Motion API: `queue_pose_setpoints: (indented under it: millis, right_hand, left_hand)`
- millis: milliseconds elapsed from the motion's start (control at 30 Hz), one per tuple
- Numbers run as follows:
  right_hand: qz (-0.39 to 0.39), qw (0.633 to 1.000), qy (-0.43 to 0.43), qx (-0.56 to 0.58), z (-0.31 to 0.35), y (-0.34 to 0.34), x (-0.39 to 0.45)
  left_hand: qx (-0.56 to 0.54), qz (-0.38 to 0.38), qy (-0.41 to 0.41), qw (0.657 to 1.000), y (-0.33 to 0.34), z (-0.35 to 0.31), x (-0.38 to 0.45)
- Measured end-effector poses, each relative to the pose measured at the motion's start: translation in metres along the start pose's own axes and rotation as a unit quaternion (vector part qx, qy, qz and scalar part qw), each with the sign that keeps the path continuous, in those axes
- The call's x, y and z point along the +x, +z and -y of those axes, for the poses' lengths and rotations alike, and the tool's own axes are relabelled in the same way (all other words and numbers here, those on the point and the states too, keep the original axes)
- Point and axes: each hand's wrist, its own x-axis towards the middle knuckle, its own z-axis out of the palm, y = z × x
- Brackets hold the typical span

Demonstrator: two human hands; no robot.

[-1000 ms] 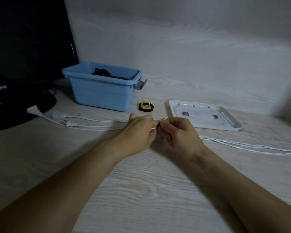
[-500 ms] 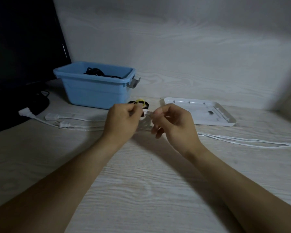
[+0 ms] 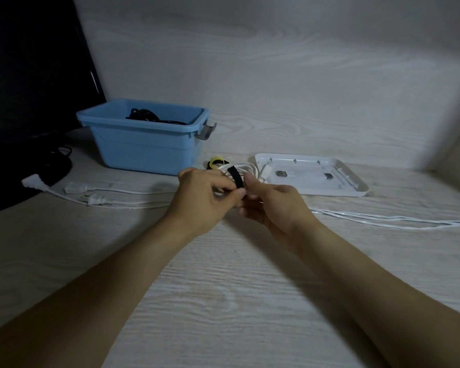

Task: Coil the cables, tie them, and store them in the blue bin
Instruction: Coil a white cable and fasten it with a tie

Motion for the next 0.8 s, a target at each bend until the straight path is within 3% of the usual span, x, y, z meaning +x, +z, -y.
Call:
queue_pose_setpoints:
  millis: [200,400,700,800]
  right_hand:
    - [-0.034,0.997,-0.045,-0.046,-0.007,0.004,0.003]
    - [-0.017,0.992,-0.101,-0.078,-0.011,0.006,0.001]
    - [-0.003,0.979,-0.162,-0.126,-0.016,0.009,0.0]
    - [0.002,0.98,-0.164,-0.114,-0.015,0.008,-0.001]
  left_hand:
    - [0.097,-0.029,-0.062,0.993,-0.002,-0.011,0.002]
    - [0.044,-0.018,-0.123,0.991,-0.008,-0.013,0.005]
    - [0.093,-0.044,-0.174,0.979,-0.003,-0.019,0.006]
    - [0.06,-0.09,-0.172,0.979,-0.001,-0.019,0.004]
